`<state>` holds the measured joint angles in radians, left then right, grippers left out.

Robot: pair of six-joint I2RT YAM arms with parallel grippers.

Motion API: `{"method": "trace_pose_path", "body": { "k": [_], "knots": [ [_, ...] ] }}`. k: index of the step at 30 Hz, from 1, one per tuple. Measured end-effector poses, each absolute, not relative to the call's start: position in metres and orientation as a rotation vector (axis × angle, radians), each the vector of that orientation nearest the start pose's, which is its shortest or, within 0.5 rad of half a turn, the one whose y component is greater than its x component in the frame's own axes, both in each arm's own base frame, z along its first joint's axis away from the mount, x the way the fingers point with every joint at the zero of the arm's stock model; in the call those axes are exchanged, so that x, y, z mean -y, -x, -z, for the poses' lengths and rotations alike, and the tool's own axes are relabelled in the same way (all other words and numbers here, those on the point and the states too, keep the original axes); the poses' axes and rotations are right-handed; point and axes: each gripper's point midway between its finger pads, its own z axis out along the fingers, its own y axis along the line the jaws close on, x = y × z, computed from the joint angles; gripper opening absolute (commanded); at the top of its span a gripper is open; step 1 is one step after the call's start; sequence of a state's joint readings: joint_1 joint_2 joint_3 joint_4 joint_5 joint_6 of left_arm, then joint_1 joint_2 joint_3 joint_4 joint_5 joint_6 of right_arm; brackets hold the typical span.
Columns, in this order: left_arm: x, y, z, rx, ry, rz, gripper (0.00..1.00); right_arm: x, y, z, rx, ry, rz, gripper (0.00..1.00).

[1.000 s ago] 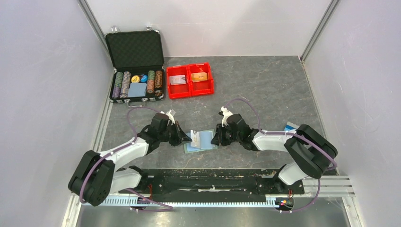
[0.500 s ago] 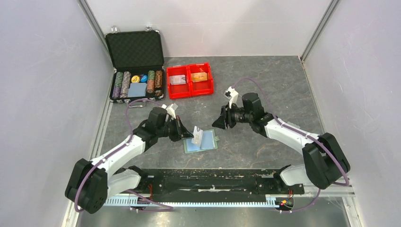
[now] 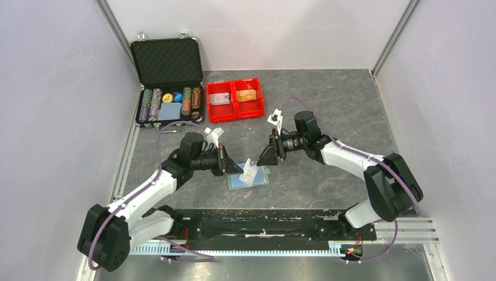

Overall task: Take the credit cards out of the card holder
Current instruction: Remove the credit card from the card holder, then place the credit card in the storage box.

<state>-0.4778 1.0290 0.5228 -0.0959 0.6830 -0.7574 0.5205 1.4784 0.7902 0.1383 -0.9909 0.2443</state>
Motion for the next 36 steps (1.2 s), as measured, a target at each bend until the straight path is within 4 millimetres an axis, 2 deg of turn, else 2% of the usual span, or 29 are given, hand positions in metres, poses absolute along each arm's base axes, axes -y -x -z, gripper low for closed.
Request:
{"method": "trace_pose_path", "body": {
  "k": [9,11,13,18,20,23,26,27,30,36],
  "knots": [
    [0.248,-0.177,-0.154,-2.315,-0.180,1.466,0.02,-0.307,-0.208,-0.150,-1.963,0.857,-1.642,0.61],
    [0.250,-0.178,-0.156,-2.301,-0.191,1.476,0.02,-0.309,-0.205,-0.149,-1.964,0.848,-1.672,0.58],
    [0.251,-0.179,-0.157,-2.290,-0.199,1.480,0.02,-0.311,-0.204,-0.148,-1.966,0.839,-1.692,0.50],
    [0.253,-0.180,-0.158,-2.281,-0.213,1.496,0.02,-0.315,-0.203,-0.153,-1.945,0.826,-1.731,0.10],
    [0.253,-0.180,-0.157,-2.283,-0.211,1.496,0.03,-0.316,-0.202,-0.155,-1.939,0.813,-1.745,0.00],
    [0.252,-0.183,-0.156,-2.283,-0.192,1.475,0.23,-0.316,-0.202,-0.159,-1.937,0.783,-1.769,0.00],
    [0.248,-0.191,-0.156,-2.276,-0.141,1.441,0.52,-0.316,-0.202,-0.163,-1.937,0.718,-1.792,0.00],
    [0.246,-0.193,-0.157,-2.269,-0.129,1.433,0.57,-0.316,-0.202,-0.164,-1.936,0.695,-1.803,0.00],
    [0.239,-0.201,-0.164,-2.237,-0.075,1.397,0.66,-0.316,-0.204,-0.170,-1.934,0.570,-1.832,0.00],
    [0.235,-0.208,-0.180,-2.161,-0.064,1.377,0.72,-0.310,-0.217,-0.185,-1.895,0.262,-1.843,0.00]
  ]
}}
